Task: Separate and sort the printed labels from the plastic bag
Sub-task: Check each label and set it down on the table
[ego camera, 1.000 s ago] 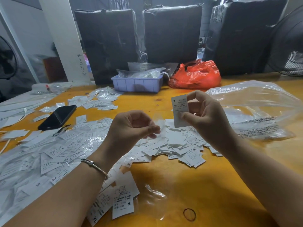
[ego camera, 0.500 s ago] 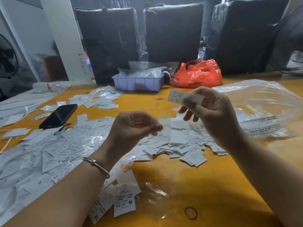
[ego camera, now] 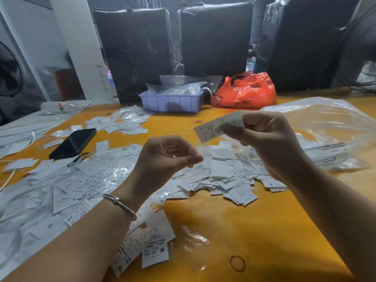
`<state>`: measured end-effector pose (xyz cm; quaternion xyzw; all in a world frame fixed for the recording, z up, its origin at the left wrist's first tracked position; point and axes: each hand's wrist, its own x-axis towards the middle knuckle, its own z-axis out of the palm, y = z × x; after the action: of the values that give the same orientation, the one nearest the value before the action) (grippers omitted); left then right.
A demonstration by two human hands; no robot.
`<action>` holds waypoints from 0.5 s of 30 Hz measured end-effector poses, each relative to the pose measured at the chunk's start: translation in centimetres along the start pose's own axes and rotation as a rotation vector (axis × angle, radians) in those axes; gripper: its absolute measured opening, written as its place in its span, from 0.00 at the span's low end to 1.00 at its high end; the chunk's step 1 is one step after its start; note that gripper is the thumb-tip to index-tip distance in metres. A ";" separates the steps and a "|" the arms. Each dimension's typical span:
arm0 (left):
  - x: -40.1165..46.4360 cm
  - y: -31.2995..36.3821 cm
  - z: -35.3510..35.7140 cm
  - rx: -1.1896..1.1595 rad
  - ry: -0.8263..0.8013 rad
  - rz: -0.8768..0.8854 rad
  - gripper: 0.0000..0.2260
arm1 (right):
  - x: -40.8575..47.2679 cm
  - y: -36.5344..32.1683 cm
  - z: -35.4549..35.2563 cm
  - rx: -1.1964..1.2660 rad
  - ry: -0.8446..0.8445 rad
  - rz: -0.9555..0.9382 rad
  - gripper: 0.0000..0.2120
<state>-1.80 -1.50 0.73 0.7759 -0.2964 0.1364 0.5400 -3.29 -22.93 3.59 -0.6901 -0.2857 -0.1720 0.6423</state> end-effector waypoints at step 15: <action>-0.1 0.3 0.2 0.026 -0.003 0.003 0.11 | -0.2 1.1 0.5 -0.392 -0.128 0.038 0.06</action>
<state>-2.06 -1.72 0.87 0.7825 -0.2966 0.1398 0.5293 -2.85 -22.53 2.59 -0.8167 -0.2740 -0.1679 0.4794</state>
